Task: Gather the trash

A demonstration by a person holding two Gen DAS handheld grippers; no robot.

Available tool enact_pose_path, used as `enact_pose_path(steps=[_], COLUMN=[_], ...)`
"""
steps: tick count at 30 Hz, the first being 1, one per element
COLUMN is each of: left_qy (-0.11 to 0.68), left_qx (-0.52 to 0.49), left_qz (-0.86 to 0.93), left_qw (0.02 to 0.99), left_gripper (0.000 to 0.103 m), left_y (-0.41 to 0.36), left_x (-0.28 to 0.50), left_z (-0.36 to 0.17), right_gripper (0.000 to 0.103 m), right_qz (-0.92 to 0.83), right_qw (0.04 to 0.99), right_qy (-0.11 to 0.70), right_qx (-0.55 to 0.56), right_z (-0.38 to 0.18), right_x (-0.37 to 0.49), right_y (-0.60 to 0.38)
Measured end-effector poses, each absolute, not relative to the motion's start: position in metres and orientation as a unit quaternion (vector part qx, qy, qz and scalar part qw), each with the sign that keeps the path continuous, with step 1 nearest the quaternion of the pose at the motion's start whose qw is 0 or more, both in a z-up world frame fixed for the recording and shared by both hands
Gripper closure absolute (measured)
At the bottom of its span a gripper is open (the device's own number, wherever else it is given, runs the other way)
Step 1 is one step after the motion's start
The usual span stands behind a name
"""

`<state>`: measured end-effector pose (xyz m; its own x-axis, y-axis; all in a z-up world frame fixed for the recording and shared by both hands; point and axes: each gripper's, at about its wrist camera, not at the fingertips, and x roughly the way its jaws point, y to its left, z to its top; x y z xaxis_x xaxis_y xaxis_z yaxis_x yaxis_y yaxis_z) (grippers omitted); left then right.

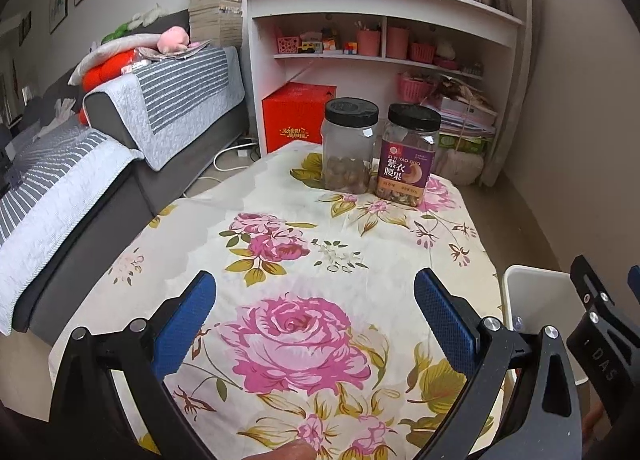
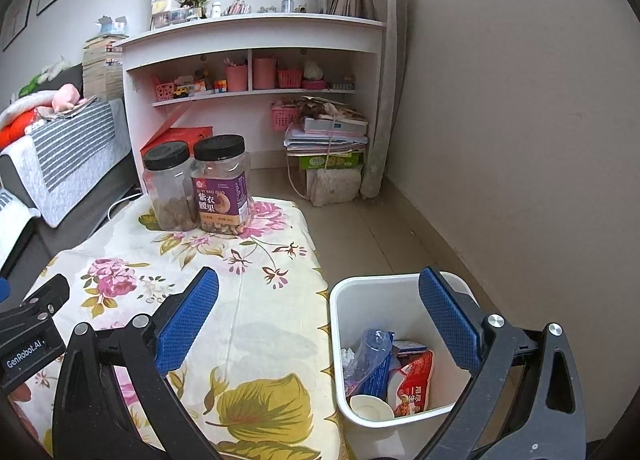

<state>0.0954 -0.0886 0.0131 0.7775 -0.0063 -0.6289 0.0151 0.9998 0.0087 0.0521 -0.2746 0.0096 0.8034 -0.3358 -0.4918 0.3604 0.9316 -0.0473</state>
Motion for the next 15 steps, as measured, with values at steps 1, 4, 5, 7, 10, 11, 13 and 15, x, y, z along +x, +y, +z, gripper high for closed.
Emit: enact_pose_path(steps=[1, 4, 5, 7, 10, 11, 13, 15], left_qy=[0.333, 0.333, 0.332, 0.331, 0.332, 0.333, 0.334, 0.335], left_qx=[0.005, 0.002, 0.002, 0.002, 0.002, 0.0, -0.001, -0.001], left_qz=[-0.006, -0.008, -0.008, -0.008, -0.009, -0.009, -0.01, -0.012], left_qw=[0.943, 0.943, 0.943, 0.944, 0.943, 0.943, 0.943, 0.942], left_gripper=[0.007, 0.007, 0.007, 0.007, 0.007, 0.007, 0.007, 0.007], left_y=[-0.0881, -0.0884, -0.089, -0.0897, -0.09, -0.0901, -0.0904, -0.0902], left_x=[0.0954, 0.0945, 0.0942, 0.0937, 0.0932, 0.0932, 0.093, 0.0926], left_z=[0.0129, 0.0131, 0.0136, 0.0141, 0.0142, 0.014, 0.0138, 0.0139], right_gripper=[0.007, 0.007, 0.007, 0.007, 0.007, 0.007, 0.007, 0.007], right_qz=[-0.184, -0.182, -0.181, -0.18, -0.18, -0.18, -0.18, -0.179], right_qw=[0.949, 0.949, 0.949, 0.95, 0.95, 0.95, 0.95, 0.95], right_qy=[0.254, 0.256, 0.257, 0.256, 0.254, 0.254, 0.255, 0.256], right_qx=[0.022, 0.019, 0.019, 0.017, 0.017, 0.017, 0.018, 0.018], right_z=[0.0094, 0.0072, 0.0068, 0.0063, 0.0067, 0.0066, 0.0063, 0.0061], right_x=[0.0528, 0.0543, 0.0547, 0.0538, 0.0527, 0.0527, 0.0524, 0.0516], right_y=[-0.2738, -0.2714, -0.2706, -0.2701, -0.2704, -0.2703, -0.2702, -0.2704])
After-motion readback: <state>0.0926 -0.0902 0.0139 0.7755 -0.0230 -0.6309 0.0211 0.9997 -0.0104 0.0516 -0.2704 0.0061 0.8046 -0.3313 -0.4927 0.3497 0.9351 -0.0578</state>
